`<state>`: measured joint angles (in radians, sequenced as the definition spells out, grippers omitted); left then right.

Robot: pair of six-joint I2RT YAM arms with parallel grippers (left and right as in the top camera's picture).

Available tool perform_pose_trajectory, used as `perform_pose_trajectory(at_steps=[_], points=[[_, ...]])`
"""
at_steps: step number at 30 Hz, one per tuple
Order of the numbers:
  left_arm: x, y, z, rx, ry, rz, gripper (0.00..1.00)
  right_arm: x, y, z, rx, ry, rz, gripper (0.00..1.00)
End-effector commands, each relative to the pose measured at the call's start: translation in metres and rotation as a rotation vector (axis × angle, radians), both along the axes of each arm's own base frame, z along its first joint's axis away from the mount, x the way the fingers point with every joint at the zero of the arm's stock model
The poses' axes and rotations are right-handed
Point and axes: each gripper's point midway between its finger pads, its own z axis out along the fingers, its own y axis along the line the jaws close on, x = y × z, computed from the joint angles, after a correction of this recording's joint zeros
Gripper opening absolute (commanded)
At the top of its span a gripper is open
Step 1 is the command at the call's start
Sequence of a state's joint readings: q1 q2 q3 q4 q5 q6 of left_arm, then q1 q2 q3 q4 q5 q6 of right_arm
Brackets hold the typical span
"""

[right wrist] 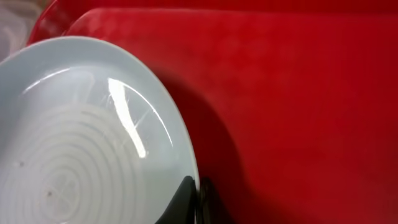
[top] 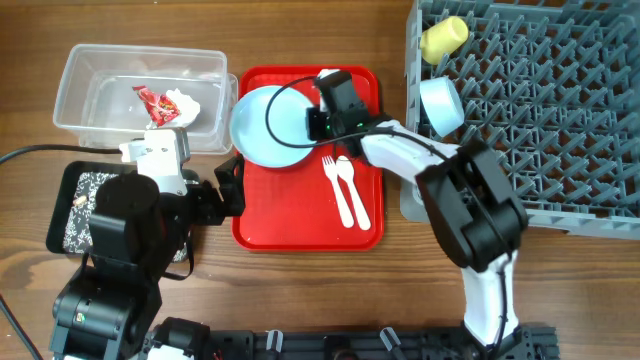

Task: Sort waste into correct bins and load items into the dishwasher rack
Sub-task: 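Lift the plate and carry it right into the rack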

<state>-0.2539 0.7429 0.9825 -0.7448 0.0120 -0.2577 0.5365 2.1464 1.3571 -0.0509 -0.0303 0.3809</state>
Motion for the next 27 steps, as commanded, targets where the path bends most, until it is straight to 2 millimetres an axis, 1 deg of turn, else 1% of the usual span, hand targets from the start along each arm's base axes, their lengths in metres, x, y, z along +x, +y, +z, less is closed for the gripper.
perform_pose_trajectory(at_steps=[1,3,4,7,8,9,10,11,12,13,14,15,16,17,18,21,24,26,27], points=[[0.000,0.003,-0.001,-0.005,0.001,0.020,1.00,0.025,-0.041,0.091,-0.072,-0.198,-0.131,0.04],[0.000,0.003,-0.001,-0.005,0.001,0.020,1.00,0.023,-0.057,0.122,-0.124,-0.255,-0.160,0.04],[0.000,0.003,-0.001,-0.005,0.001,0.020,1.00,0.021,-0.071,0.144,-0.171,-0.297,-0.187,0.04],[0.000,0.003,-0.001,-0.006,0.002,0.020,1.00,0.010,-0.101,0.200,-0.282,-0.405,-0.235,0.04],[0.000,0.003,-0.001,-0.006,0.002,0.020,1.00,0.005,-0.110,0.216,-0.316,-0.438,-0.245,0.03],[0.000,0.003,-0.001,-0.006,0.002,0.020,1.00,0.000,-0.119,0.233,-0.350,-0.469,-0.259,0.04],[0.000,0.003,-0.001,-0.006,0.002,0.020,1.00,-0.005,-0.129,0.249,-0.384,-0.498,-0.281,0.04],[0.000,0.003,-0.001,-0.006,0.002,0.020,1.00,-0.010,-0.137,0.259,-0.408,-0.516,-0.301,0.04],[0.000,0.003,-0.001,-0.006,0.002,0.020,1.00,-0.017,-0.152,0.276,-0.461,-0.544,-0.339,0.04],[0.000,0.003,-0.001,-0.006,0.002,0.020,1.00,-0.022,-0.161,0.286,-0.498,-0.559,-0.363,0.04],[0.000,0.003,-0.001,-0.006,0.002,0.020,1.00,-0.030,-0.177,0.299,-0.572,-0.577,-0.404,0.04],[0.000,0.003,-0.001,-0.005,0.005,0.020,1.00,-0.035,-0.187,0.306,-0.622,-0.585,-0.432,0.04],[0.000,0.003,-0.002,-0.005,0.006,0.020,1.00,-0.043,-0.204,0.316,-0.718,-0.591,-0.481,0.04],[-0.001,0.003,-0.002,-0.004,0.009,0.020,1.00,-0.048,-0.214,0.322,-0.781,-0.590,-0.516,0.04],[-0.001,0.003,-0.003,-0.003,0.012,0.020,1.00,-0.060,-0.237,0.335,-0.937,-0.577,-0.607,0.04],[-0.001,0.003,-0.003,-0.003,0.012,0.020,1.00,-0.072,-0.263,0.349,-1.150,-0.528,-0.731,0.04],[-0.002,0.004,-0.004,-0.002,0.017,0.020,1.00,-0.076,-0.285,0.358,-1.298,-0.451,-0.837,0.04],[-0.003,0.004,-0.006,0.000,0.025,0.020,1.00,-0.073,-0.300,0.358,-1.362,-0.393,-0.887,0.04],[-0.003,0.004,-0.007,0.002,0.032,0.020,1.00,-0.067,-0.308,0.356,-1.406,-0.356,-0.877,0.05]])
